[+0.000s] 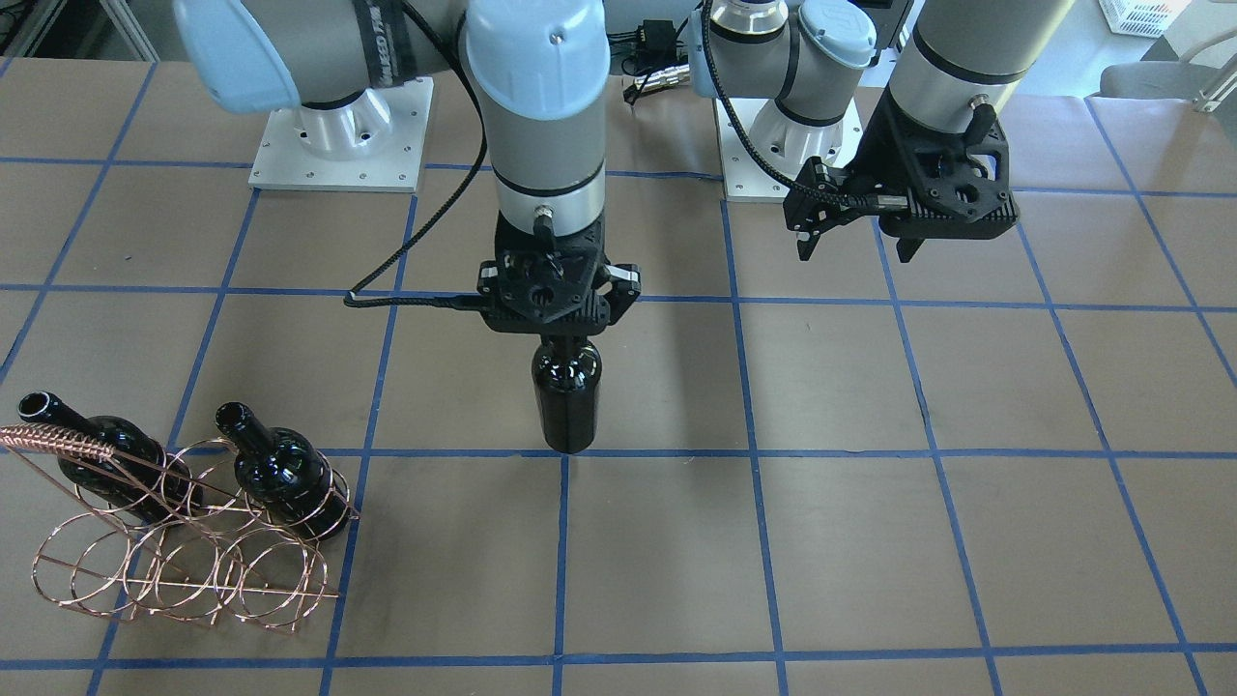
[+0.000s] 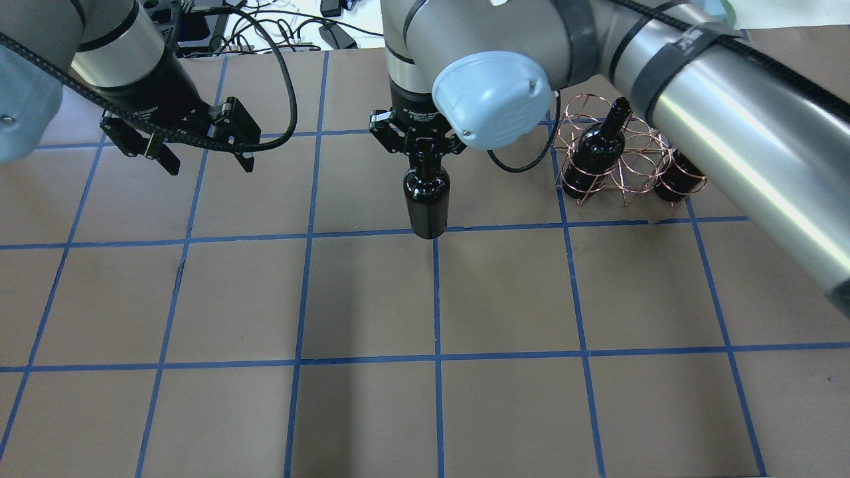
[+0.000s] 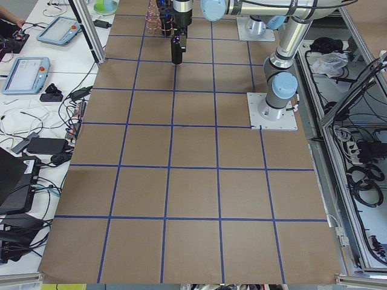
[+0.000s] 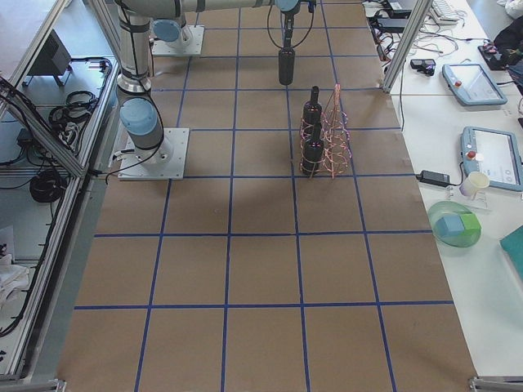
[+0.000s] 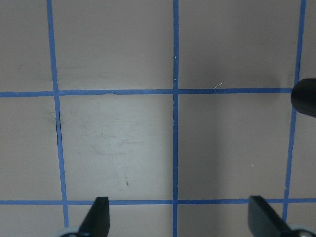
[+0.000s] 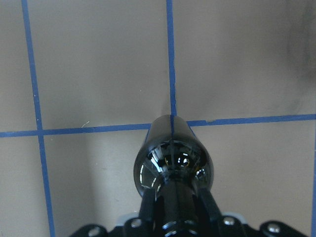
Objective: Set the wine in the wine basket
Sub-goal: 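Lift the bottle with the right gripper and tilt it over the wire rack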
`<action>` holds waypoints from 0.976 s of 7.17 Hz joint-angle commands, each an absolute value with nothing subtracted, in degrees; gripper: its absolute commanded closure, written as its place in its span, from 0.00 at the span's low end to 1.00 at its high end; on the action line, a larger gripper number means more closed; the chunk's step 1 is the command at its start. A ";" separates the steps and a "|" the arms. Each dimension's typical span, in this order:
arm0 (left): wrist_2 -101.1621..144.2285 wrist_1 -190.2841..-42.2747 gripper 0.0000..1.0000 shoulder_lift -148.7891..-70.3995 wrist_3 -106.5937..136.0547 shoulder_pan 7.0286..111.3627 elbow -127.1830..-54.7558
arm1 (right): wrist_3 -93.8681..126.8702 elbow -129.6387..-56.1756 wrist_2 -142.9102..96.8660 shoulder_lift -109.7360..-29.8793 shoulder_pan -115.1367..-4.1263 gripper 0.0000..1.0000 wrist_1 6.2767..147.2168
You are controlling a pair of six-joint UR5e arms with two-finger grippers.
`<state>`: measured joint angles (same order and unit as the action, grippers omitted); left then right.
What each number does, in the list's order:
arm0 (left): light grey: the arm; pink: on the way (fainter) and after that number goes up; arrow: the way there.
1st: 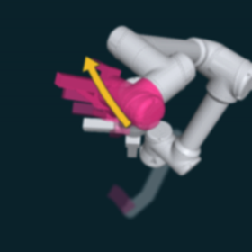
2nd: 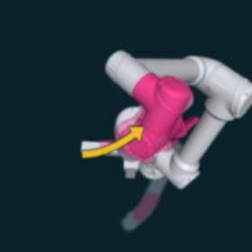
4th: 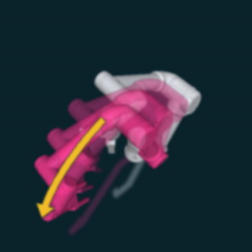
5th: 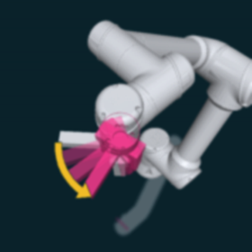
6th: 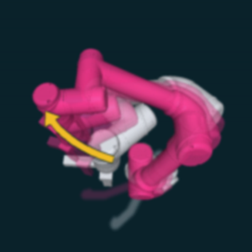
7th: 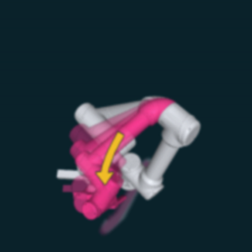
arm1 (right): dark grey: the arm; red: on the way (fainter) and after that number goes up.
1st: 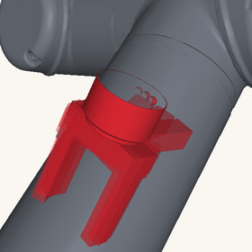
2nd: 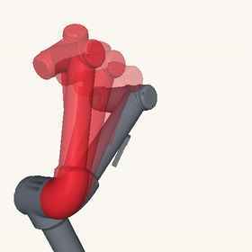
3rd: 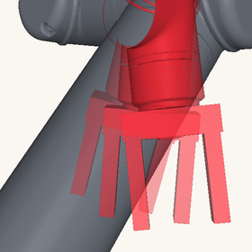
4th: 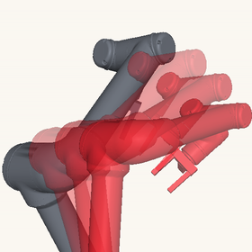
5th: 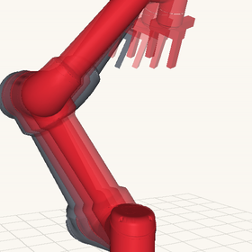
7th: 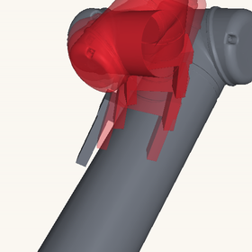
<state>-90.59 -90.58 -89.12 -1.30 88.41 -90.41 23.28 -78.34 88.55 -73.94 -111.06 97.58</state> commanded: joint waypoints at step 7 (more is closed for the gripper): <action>-90.62 -90.62 0.00 -89.12 -1.14 88.42 -90.44 | -15.32 -75.32 92.01 -93.42 -89.41 1.00 75.50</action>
<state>-90.62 -90.61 -89.12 -1.17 88.42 -90.44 -8.95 -75.49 90.82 -92.62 -92.47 76.52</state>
